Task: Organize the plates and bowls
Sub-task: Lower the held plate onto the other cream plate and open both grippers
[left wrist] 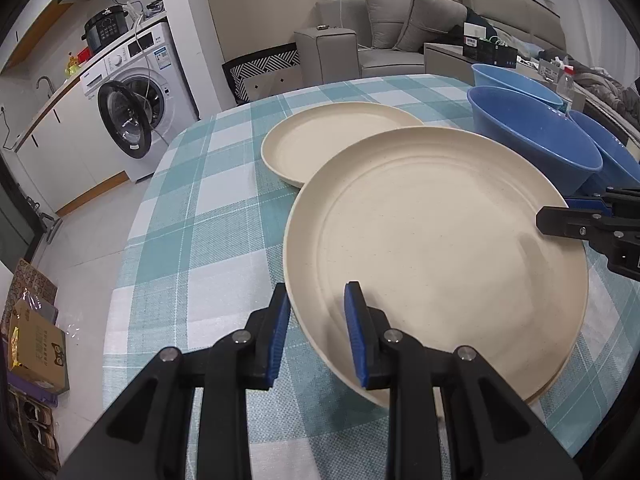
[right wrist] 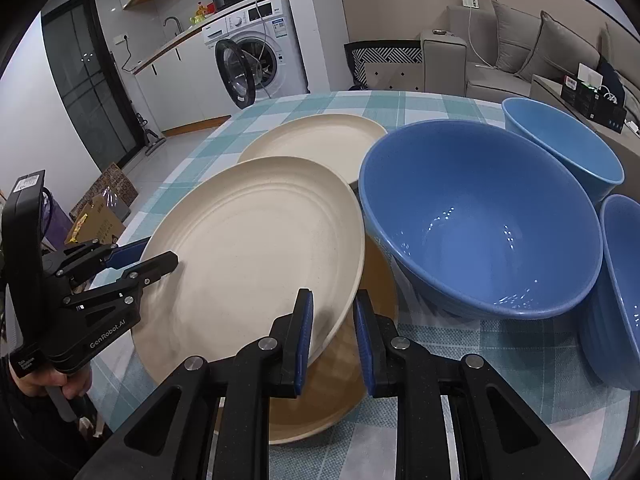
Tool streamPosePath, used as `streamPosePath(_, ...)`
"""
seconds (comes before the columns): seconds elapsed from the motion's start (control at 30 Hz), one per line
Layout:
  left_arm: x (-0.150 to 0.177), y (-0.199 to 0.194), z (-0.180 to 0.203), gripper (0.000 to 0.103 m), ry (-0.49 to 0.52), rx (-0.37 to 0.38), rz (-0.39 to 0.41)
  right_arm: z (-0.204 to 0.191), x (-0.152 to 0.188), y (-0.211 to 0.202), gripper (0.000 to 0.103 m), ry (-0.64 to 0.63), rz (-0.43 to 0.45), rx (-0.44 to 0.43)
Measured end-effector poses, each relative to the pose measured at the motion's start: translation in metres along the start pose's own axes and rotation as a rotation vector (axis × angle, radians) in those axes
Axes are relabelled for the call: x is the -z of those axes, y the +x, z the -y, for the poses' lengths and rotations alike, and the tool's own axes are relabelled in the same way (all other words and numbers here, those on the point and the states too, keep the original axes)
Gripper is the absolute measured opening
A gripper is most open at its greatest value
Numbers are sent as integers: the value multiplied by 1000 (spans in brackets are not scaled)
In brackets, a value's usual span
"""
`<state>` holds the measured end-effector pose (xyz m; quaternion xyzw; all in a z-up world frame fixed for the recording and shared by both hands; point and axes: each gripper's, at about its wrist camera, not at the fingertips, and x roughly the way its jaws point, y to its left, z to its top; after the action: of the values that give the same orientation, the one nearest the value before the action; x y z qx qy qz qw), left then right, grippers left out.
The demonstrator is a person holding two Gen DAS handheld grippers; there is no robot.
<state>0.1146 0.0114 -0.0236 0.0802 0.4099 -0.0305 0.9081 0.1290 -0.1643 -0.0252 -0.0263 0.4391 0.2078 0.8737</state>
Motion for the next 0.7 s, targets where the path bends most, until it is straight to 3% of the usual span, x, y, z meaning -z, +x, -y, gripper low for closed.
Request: streamPosePath(0.7, 3, 5, 16, 26, 61, -9, -23, 2, 13, -3, 21, -52, -5, 54)
